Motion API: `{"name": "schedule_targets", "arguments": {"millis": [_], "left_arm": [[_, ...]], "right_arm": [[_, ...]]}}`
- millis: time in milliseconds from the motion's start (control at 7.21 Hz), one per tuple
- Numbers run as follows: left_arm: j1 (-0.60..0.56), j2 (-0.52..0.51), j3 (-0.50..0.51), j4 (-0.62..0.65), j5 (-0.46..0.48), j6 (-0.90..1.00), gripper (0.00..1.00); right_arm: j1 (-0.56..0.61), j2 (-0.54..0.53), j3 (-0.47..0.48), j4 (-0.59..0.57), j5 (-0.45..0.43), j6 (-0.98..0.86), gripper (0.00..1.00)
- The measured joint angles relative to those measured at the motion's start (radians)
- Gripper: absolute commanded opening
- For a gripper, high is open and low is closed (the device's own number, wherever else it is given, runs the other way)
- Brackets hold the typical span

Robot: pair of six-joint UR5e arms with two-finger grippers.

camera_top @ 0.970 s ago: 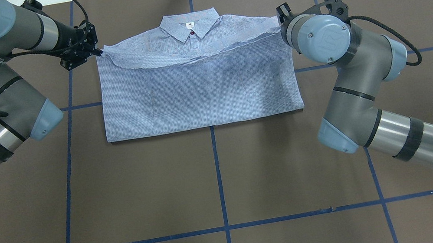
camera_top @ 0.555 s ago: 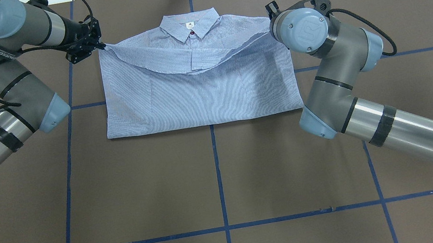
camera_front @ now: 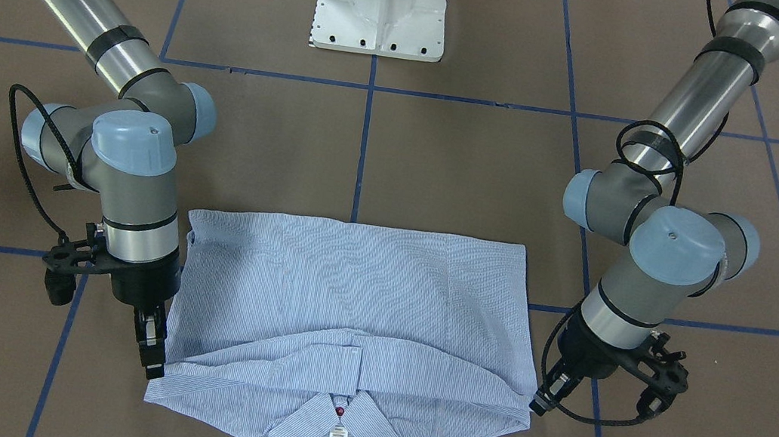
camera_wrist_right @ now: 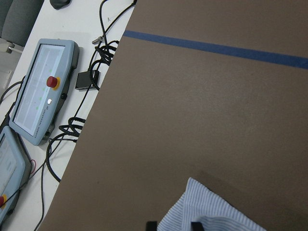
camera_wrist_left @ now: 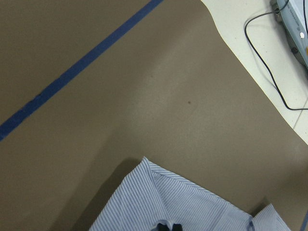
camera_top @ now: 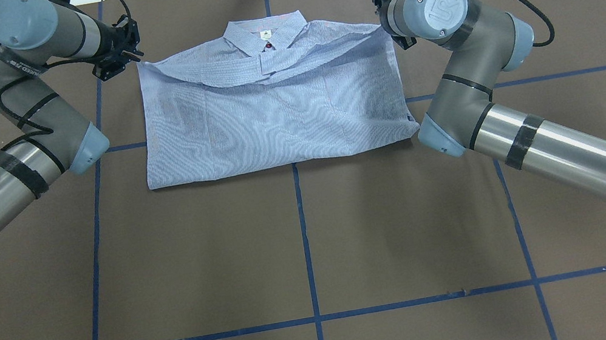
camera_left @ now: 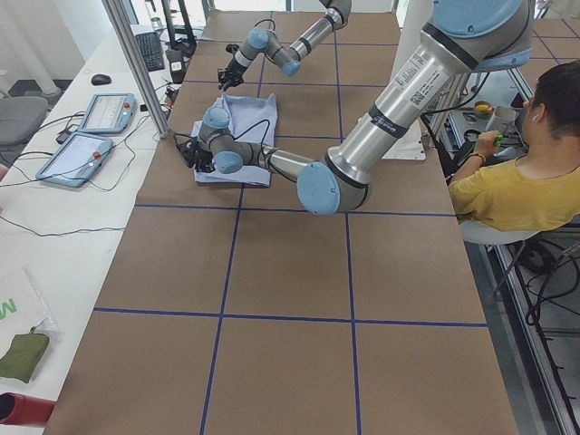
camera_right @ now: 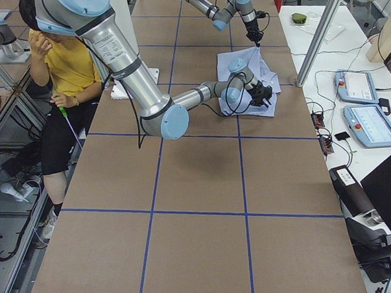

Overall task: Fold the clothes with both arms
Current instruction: 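Move the right gripper to the folded edge nearest it and grasp it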

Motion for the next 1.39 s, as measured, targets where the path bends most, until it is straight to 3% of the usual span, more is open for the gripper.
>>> {"name": "schedule_targets", "arguments": {"millis": [139, 416, 693, 970, 1109, 1386], "left_arm": [[0.0, -0.003, 0.013, -0.004, 0.005, 0.02, 1.0], [-0.001, -0.001, 0.014, -0.007, 0.012, 0.036, 1.0], [-0.002, 0.011, -0.023, -0.008, 0.012, 0.041, 1.0], [-0.003, 0.048, -0.089, -0.005, 0.011, 0.047, 1.0], [-0.003, 0.054, -0.107, -0.003, 0.011, 0.049, 1.0], [-0.003, 0.057, -0.132, 0.004, 0.013, 0.049, 1.0]], "right_arm": [[0.009, 0.01, -0.01, 0.007, 0.008, 0.0, 1.0], [0.036, 0.011, 0.008, 0.014, 0.047, 0.005, 1.0], [0.005, -0.082, 0.166, 0.009, 0.061, 0.013, 1.0], [-0.092, -0.285, 0.39, 0.011, 0.055, 0.019, 1.0], [-0.135, -0.356, 0.459, 0.012, 0.048, 0.024, 1.0], [-0.2, -0.416, 0.507, 0.013, 0.015, 0.047, 1.0]]}}
